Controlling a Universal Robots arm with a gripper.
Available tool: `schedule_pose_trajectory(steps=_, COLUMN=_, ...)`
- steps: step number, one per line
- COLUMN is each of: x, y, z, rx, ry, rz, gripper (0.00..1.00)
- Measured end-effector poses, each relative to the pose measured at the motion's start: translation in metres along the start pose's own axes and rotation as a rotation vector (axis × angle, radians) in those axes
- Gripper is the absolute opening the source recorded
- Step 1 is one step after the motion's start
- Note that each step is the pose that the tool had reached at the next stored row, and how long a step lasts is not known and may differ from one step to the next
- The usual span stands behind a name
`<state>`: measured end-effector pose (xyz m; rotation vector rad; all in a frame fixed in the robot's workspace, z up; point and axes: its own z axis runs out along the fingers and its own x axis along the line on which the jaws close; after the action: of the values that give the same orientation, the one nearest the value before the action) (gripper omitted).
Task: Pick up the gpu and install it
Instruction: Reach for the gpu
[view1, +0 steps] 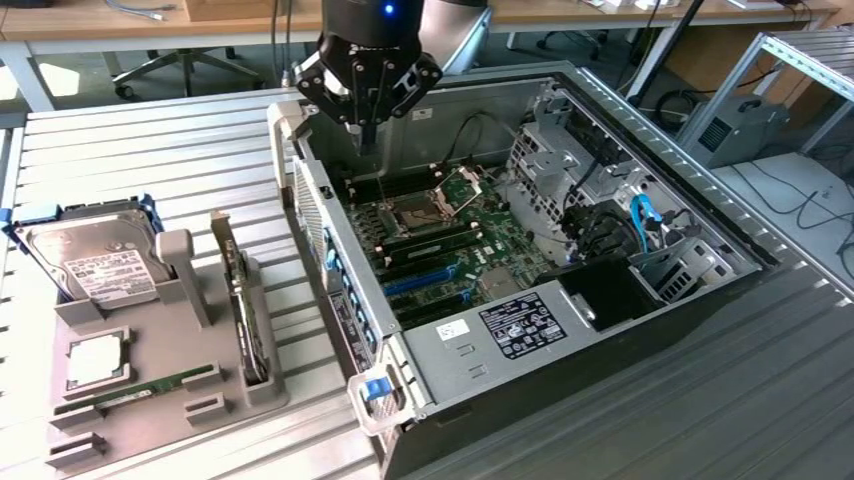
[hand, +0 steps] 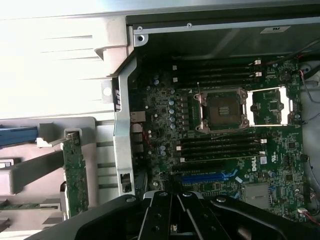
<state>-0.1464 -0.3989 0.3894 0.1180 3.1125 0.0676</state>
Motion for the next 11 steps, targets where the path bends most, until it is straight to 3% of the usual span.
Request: schedule_pose_trajectory(steps=11, x=0.0036, y=-0.0003, z=0.0000, rx=0.0001, ry=0.0000, rz=0.000, gripper=0.11)
